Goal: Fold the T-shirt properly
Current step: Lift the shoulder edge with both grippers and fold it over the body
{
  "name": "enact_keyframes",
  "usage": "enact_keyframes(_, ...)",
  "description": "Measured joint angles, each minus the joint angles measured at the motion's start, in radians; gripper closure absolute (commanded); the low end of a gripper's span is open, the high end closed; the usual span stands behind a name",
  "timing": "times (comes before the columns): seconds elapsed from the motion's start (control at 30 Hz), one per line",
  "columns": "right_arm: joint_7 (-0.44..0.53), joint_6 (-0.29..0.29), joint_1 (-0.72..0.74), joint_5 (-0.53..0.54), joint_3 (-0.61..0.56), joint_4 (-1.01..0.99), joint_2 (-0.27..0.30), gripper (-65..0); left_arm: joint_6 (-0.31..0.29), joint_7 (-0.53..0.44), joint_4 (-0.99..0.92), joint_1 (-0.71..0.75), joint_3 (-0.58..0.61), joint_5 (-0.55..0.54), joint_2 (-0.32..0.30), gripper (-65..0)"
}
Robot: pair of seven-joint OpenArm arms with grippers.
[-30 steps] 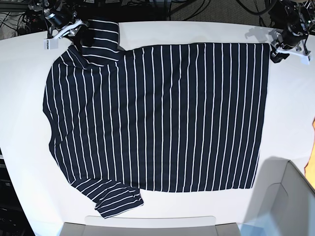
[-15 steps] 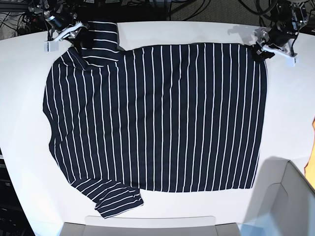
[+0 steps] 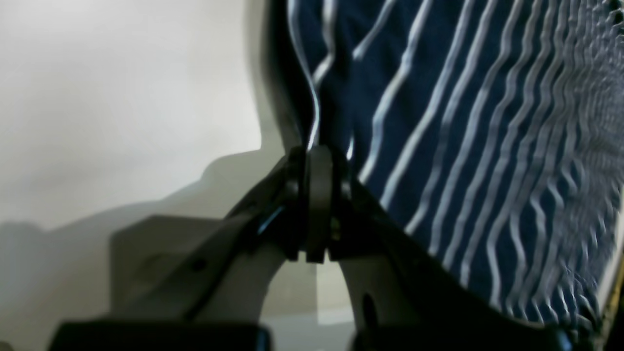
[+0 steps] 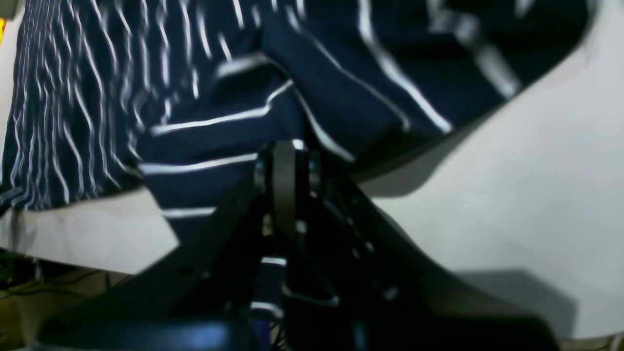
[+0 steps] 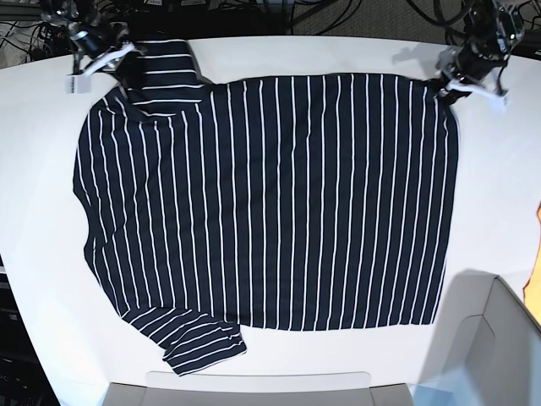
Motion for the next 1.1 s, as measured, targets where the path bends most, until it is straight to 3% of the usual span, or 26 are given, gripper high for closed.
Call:
enact_keyframes(0.4, -0.003, 0.008, -0.179, 0.0, 0.179, 0.166, -0.027, 0.0, -0.011, 0.026, 0.138, 0.127, -0.146, -0.006, 0.024, 0.0)
enact_keyframes(0.73, -0.006, 0.011, -0.114, 0.0, 0.209, 0.21, -0.03, 0.0, -0.008, 0.053, 0.212, 0.063, -0.191, 0.003, 0.031, 0.0)
enact_keyframes(0.97, -0.23, 0.008, 0.061, -0.003, 0.212, 0.208, -0.018, 0.0, -0.003, 0.163, 0.21, -0.095, -0.193, 0.013, 0.03, 0.0)
enact_keyframes(1.1, -0.341, 0.008, 0.144, -0.007, 0.209, 0.206, -0.021, 0.0, 0.0, 0.166, 0.209, -0.158, -0.193, 0.017, 0.029, 0.0)
